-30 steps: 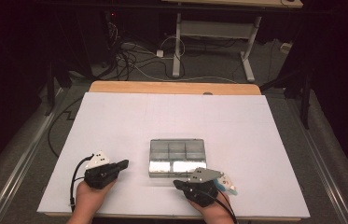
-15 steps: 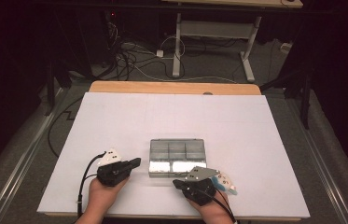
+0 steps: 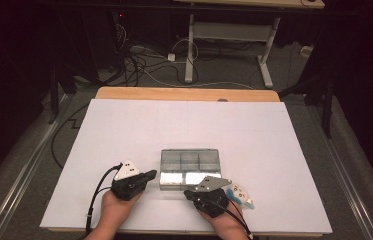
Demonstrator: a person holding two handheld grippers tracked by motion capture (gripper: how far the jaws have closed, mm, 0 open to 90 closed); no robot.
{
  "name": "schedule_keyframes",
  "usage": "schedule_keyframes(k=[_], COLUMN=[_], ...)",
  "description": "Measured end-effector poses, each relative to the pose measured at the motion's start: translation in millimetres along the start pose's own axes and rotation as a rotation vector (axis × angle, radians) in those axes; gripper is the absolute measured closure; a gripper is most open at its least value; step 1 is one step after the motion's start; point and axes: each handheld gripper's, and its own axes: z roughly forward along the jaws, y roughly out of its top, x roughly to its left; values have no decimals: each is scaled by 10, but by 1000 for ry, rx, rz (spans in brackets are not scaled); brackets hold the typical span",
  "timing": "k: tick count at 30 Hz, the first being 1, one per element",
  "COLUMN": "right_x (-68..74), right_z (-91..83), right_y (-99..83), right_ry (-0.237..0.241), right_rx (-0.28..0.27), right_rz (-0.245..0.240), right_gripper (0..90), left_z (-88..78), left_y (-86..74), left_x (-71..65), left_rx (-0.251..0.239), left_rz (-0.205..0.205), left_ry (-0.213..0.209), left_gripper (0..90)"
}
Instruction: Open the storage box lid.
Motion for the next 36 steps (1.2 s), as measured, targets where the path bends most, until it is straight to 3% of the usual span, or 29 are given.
schedule_keyframes(k=[18, 36], right_x=[-48, -52], right_z=[-87, -122], right_y=[-58, -79], right_ry=[-34, -24], right_rx=[-40, -78], right_rz=[63, 61], right_gripper=[900, 900], left_z=[-1, -1], left_y=[-1, -1], left_x=[16, 20], left_rx=[1, 4], left_rz=[-4, -6], left_ry=[-27, -33], left_gripper=[873, 873])
